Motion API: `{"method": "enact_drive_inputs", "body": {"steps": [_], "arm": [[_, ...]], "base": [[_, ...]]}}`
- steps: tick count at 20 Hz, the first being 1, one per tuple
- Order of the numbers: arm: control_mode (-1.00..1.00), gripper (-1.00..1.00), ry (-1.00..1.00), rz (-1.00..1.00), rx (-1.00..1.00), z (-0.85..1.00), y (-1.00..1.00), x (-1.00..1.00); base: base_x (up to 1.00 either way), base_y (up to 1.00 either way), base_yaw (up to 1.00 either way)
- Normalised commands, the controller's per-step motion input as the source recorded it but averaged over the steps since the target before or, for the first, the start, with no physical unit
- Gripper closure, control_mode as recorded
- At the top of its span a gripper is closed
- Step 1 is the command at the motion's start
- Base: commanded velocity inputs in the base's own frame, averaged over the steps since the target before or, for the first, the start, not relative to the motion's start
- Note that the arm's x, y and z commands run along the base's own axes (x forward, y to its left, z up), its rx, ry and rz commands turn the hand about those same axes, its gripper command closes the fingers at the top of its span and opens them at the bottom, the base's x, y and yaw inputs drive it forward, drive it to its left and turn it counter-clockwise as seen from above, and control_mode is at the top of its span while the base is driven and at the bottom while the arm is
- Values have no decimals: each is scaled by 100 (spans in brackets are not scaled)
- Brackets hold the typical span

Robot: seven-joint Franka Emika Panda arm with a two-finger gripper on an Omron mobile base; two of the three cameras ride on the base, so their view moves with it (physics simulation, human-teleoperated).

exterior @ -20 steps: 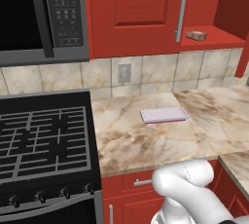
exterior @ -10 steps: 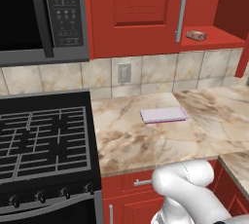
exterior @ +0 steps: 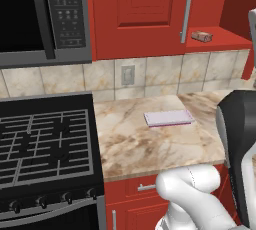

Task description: Pick the bar soap and bar soap from the cabinet and place them on the counter.

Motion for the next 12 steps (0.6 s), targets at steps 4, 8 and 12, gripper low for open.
{"method": "enact_drive_inputs", "body": {"steps": [4,8,12], "arm": [[-100,-100,-1,-15,-12,0,26,0],[-100,-100,-1,-12,-2,0,14,1],[-100,-100,0,-8,0,-6,2,8]], "base": [[0,0,0],[0,0,0],[0,0,0]]}}
